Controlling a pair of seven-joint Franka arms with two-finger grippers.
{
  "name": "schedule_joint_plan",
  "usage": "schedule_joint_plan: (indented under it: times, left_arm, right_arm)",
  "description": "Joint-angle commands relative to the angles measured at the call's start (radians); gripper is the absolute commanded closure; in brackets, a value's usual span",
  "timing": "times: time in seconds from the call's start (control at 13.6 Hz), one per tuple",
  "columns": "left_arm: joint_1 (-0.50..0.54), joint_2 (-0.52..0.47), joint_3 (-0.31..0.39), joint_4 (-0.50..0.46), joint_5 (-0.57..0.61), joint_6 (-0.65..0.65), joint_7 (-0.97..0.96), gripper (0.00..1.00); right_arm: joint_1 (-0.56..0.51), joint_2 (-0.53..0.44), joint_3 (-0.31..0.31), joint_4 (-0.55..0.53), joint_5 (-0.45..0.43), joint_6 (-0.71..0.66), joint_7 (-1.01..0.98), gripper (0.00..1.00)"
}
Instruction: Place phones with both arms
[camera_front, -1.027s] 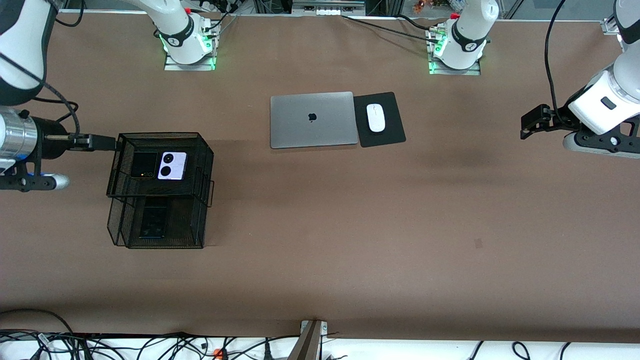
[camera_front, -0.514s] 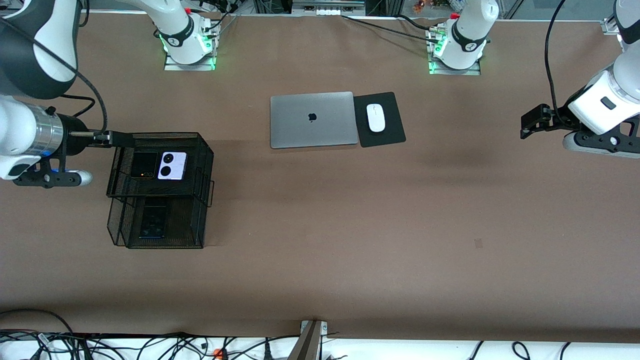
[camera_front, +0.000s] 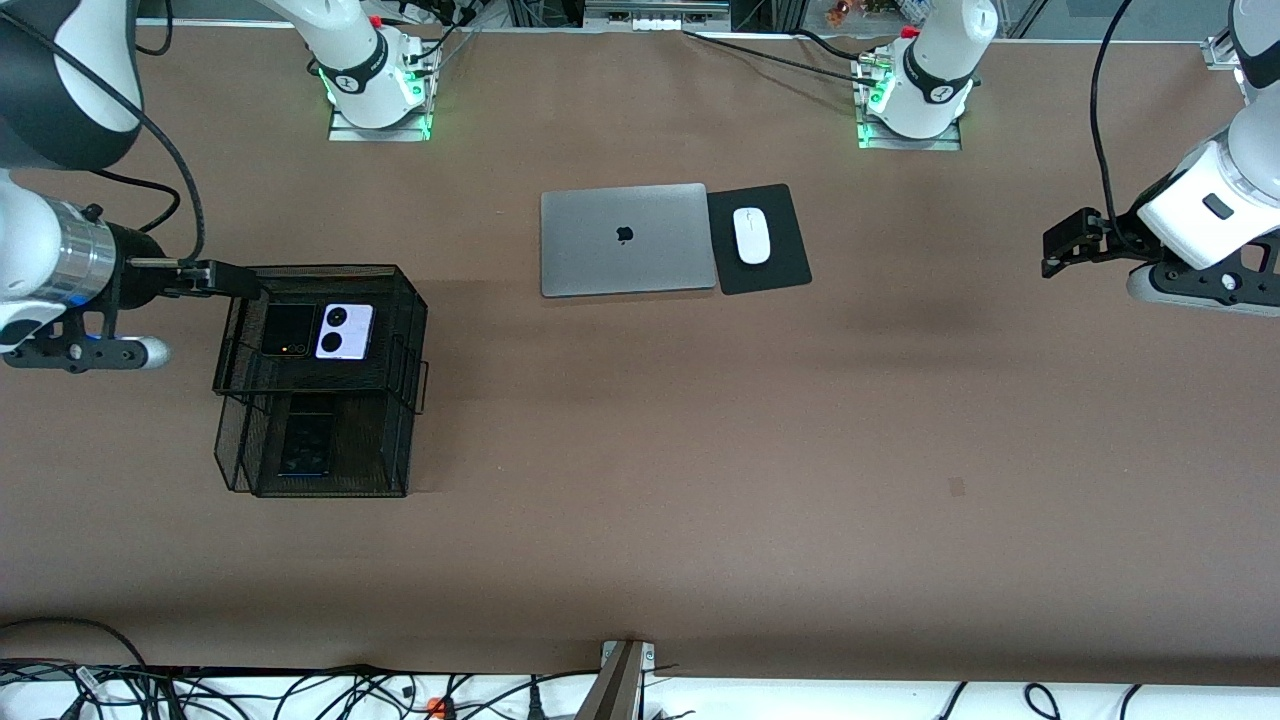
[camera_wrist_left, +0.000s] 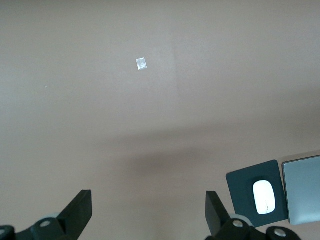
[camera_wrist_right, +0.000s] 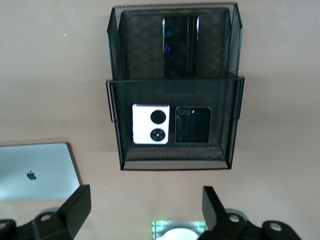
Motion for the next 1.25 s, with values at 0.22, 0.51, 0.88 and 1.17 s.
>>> schedule_joint_plan:
  times: [0.22,0.51,0.88,1.17]
  left_arm:
    - [0.002,-0.004,0.002,0.014,-0.008,-0.021,0.013,0.00]
    - [0.002,-0.005,0.000,0.014,-0.009,-0.021,0.013,0.00]
    - [0.002,-0.007,-0.001,0.016,-0.009,-0.030,0.013,0.00]
    - [0.002,-0.007,0.002,0.014,-0.009,-0.039,0.014,0.00]
  right_arm:
    - [-0.262,-0.051,0.276,-0.183,-0.085,0.233,0.010,0.05]
    - [-0.259,-0.059,0.277,-0.200,-0.099,0.259,0.010,0.03]
    - [-0.252,-0.059,0.285,-0.192,-0.142,0.253,0.012,0.00]
    - [-0.252,-0.057,0.283,-0.183,-0.134,0.245,0.007,0.00]
